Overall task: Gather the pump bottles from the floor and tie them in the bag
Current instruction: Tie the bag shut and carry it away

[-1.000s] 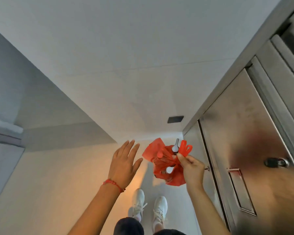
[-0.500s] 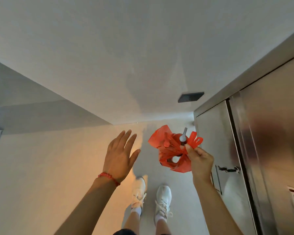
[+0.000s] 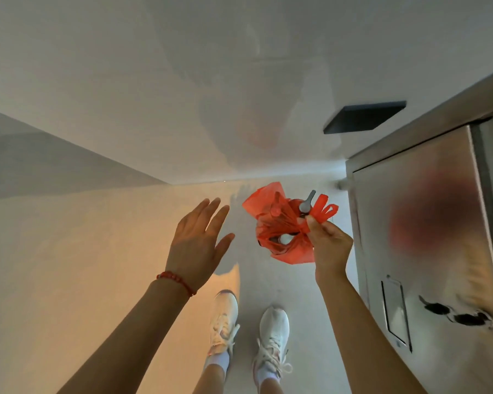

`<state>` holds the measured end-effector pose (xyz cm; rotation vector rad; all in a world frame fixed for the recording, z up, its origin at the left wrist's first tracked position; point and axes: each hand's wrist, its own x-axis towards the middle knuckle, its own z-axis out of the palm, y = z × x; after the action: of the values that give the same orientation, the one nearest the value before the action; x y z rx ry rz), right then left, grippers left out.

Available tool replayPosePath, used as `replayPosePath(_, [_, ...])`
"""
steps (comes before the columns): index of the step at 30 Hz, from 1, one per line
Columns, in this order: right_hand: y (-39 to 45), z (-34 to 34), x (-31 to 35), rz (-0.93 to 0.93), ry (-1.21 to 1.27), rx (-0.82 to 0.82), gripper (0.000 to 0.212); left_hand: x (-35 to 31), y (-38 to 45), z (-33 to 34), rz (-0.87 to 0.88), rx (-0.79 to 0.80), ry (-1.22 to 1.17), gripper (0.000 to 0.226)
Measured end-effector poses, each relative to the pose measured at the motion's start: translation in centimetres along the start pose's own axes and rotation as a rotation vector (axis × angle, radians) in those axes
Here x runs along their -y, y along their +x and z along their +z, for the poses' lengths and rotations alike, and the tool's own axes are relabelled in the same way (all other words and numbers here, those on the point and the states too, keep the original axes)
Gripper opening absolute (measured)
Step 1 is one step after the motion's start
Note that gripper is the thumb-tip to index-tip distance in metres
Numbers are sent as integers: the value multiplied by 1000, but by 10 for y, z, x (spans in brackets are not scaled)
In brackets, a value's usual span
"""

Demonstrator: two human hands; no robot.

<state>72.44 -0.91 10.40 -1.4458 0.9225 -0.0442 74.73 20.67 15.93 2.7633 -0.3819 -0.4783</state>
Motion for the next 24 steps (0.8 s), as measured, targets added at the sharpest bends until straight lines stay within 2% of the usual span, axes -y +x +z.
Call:
replayPosePath(3, [17, 11, -20, 8, 7, -10, 6, 9, 13, 20, 2, -39, 0, 46])
replayPosePath(7, [41, 24, -43, 12, 1, -20, 4, 24, 28, 47, 6, -49, 1, 45])
replayPosePath(12, [62, 31, -65, 19, -74, -9, 12, 32, 38, 69, -2, -9, 12, 46])
replayPosePath(19, [73, 27, -72, -22, -142, -10, 6, 33, 37, 86, 22, 8, -8, 44])
replayPosePath(24, [59, 16, -70, -24, -115, -35, 14, 21, 29, 91, 23, 32, 1, 47])
